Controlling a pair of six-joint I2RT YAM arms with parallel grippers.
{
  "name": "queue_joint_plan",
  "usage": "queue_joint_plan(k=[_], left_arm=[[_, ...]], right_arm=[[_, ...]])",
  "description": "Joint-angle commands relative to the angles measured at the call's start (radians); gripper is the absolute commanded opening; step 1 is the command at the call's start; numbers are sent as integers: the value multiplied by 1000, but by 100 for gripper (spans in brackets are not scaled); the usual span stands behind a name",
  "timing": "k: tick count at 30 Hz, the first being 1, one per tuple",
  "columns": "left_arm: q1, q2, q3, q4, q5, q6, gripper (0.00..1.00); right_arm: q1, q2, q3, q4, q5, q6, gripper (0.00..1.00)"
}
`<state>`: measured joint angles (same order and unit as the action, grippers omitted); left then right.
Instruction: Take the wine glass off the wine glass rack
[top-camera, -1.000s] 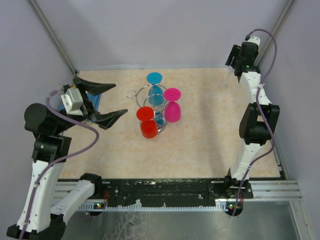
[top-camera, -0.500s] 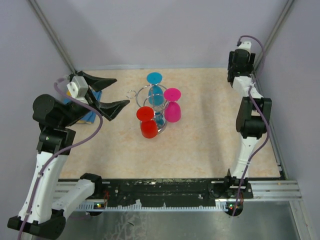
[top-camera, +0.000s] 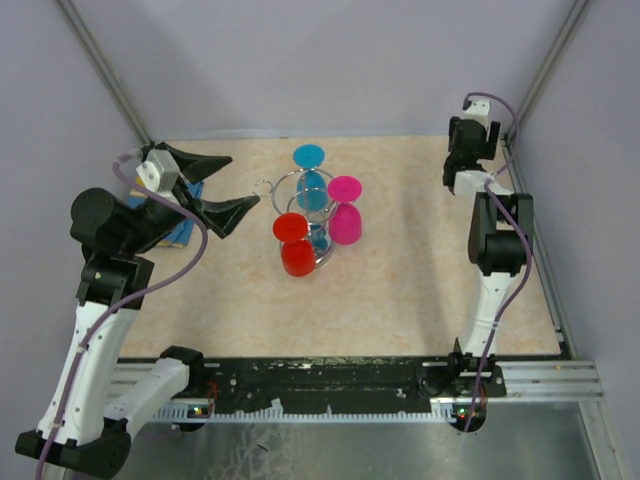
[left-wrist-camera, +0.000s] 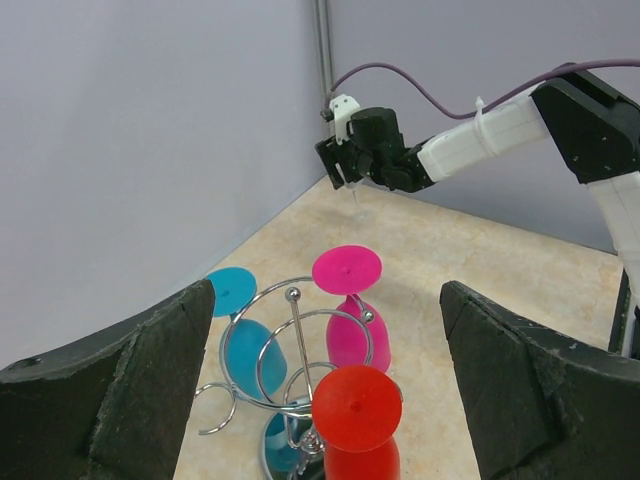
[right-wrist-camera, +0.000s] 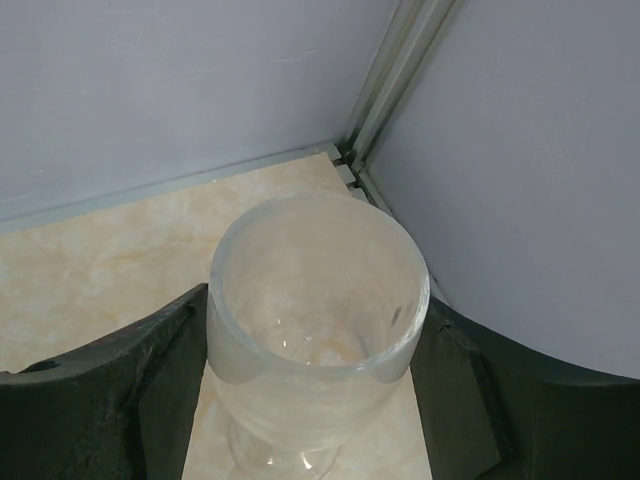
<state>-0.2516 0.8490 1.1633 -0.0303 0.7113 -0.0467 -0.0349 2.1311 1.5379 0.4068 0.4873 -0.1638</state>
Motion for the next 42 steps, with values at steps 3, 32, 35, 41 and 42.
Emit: queue_joint_plan(k=[3,32,35,41,42], left_arm=[[-8,-14,-8,10,-26,16,100],[-12,-27,-24,4,-79,4,100],[-12,-30,-26,5,-96,5,100],[-12,1,-16,-17,-109,3,97],[-12,11,-15,-20,-108,1,97]], right_arm=[[-11,-46,-63,100,38,61,89],[-10,-602,-517,-27,-12,343,99],[33,-735,-584,-71,-33,355,99],[37,-891,-549,-265,-648,701,82],[41,-872,-533,-266,-796,764,77]])
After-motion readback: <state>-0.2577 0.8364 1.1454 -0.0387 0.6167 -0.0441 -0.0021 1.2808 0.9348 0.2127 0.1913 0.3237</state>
